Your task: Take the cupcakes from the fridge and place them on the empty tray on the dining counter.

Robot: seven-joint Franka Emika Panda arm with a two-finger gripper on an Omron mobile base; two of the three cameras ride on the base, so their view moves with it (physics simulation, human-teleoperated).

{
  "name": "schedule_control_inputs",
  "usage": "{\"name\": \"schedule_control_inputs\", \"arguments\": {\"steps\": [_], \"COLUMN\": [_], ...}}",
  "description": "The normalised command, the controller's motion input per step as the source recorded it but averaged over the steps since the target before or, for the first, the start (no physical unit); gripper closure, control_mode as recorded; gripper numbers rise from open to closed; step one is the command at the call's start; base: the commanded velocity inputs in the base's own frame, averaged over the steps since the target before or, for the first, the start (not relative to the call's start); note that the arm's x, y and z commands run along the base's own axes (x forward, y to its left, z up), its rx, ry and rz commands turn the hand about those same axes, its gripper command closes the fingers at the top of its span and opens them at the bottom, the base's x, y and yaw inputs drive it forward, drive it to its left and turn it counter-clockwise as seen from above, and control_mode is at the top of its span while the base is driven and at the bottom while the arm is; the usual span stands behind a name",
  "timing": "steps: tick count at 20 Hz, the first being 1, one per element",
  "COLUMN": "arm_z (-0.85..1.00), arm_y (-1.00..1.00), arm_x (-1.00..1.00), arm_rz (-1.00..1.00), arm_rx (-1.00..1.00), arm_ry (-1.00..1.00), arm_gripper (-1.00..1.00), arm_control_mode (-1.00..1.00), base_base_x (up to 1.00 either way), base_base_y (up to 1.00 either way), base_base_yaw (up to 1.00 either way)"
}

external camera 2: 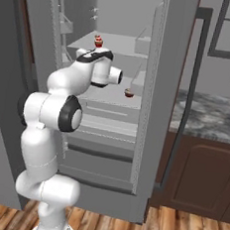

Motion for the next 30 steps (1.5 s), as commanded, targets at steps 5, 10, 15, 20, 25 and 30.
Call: {"name": "schedule_control_inputs", "arguments": {"steps": [5,10,15,20,25,30], "arm_z": [0.17,0.09,0.0,0.0,0.0,-0.01], "arm_y": [0.49,0.82,1.0,1.0,1.0,1.0], "arm_x": [-0.49,-0.62,-0.29,0.0,0.0,-0.14], "arm_rz": [0.13,0.11,0.02,0.0,0.0,0.0], "arm_rx": [0.14,0.12,-0.06,-0.19,-0.21,-0.2], "arm_ry": [0.0,0.02,0.0,0.0,0.0,-0.02], "arm_gripper": [1.0,1.0,1.0,1.0,1.0,1.0], "arm_control_mode": [-1.0,-1.0,-1.0,-1.0,-1.0,-1.0], "base_base_x": [0.0,0.0,0.0,0.0,0.0,0.0], "base_base_y": [0.0,0.0,0.0,0.0,0.0,0.0], "base_base_yaw": [0.0,0.0,0.0,0.0,0.0,0.0]}}
